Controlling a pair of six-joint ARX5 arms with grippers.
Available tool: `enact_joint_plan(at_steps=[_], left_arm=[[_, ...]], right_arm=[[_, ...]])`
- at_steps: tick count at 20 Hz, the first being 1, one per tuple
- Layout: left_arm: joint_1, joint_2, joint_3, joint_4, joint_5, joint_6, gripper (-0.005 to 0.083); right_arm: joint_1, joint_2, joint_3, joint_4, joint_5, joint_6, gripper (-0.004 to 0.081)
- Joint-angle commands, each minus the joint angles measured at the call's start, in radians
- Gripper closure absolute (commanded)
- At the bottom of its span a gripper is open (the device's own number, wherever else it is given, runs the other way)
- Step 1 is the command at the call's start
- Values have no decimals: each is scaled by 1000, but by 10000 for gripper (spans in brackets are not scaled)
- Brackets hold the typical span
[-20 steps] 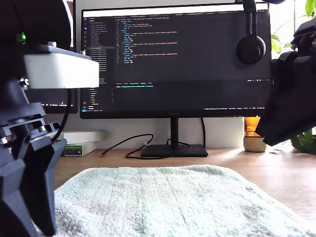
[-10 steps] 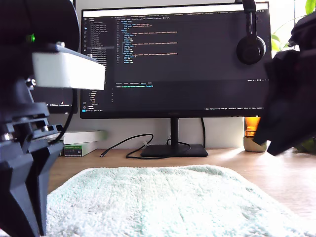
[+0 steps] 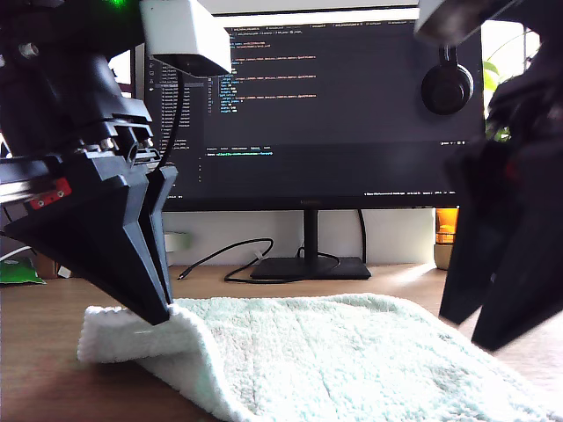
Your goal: Fold the tea towel to a neat square and place it to the right
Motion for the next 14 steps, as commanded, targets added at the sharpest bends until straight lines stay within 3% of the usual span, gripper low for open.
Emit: enact_joint_plan(at_steps=[1, 14], left_arm=[[3, 7, 32, 1, 5, -6, 797], [49, 7, 156, 3, 5, -6, 797]], right_arm=[[9, 25, -18, 11, -4, 5, 499], [9, 82, -18, 61, 5, 40, 499]])
